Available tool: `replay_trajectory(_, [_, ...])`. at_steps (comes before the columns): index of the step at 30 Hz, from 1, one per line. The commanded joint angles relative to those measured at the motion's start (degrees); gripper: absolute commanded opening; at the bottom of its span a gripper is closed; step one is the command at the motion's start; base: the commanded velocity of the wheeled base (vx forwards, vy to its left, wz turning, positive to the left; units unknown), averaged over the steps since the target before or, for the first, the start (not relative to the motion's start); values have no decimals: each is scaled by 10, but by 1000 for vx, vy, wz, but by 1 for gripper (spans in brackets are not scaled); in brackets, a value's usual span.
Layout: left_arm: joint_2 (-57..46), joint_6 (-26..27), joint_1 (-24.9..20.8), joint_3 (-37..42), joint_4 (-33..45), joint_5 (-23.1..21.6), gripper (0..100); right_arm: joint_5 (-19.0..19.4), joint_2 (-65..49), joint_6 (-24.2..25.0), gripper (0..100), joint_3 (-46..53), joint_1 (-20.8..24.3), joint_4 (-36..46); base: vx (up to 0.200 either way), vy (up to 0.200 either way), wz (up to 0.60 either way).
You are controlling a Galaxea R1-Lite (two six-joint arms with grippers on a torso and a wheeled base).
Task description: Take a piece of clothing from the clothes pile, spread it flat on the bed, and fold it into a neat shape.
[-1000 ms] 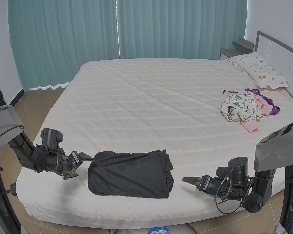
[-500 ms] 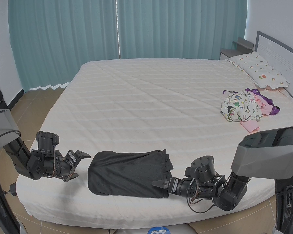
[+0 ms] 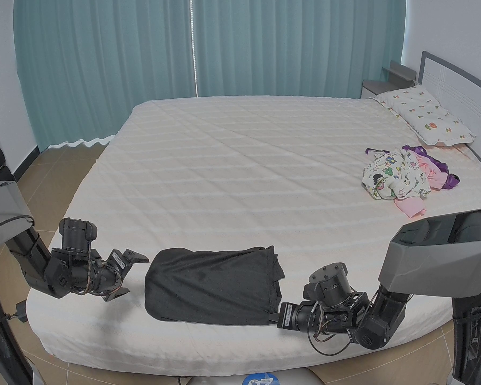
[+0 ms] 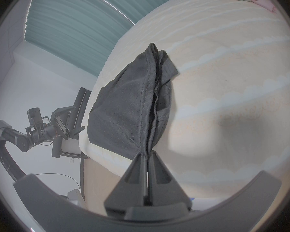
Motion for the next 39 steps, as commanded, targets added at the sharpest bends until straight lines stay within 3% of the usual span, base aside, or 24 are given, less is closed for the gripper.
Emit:
replay_trajectory(1, [3, -1, 0, 1, 0, 0, 100, 0, -16, -12, 0, 19, -1, 2, 0, 0, 0])
replay_trajectory(11, [3, -1, 0, 1, 1, 0, 100, 0, -26, -36, 0, 21, -3, 45, 0, 0, 0])
replay_trajectory(12, [3, -1, 0, 1, 1, 0, 100, 0, -26, -36, 100, 21, -3, 45, 0, 0, 0])
replay_trajectory(21, [3, -2, 0, 2, 0, 0, 100, 0, -29, -34, 100, -10, -39, 22, 0, 0, 0])
replay_trajectory(26, [3, -2, 0, 7, 0, -1, 100, 0, -6, -24, 100, -98, -78, 36, 0, 0, 0])
replay_trajectory(32, [1, -9, 0, 14, -1, -5, 100, -41, 60, -1, 100, -239, -76, 108, 0, 0, 0])
replay_trajectory(39, [2, -16, -1, 15, -2, -5, 100, -50, 94, 11, 100, -295, -81, 125, 0, 0, 0])
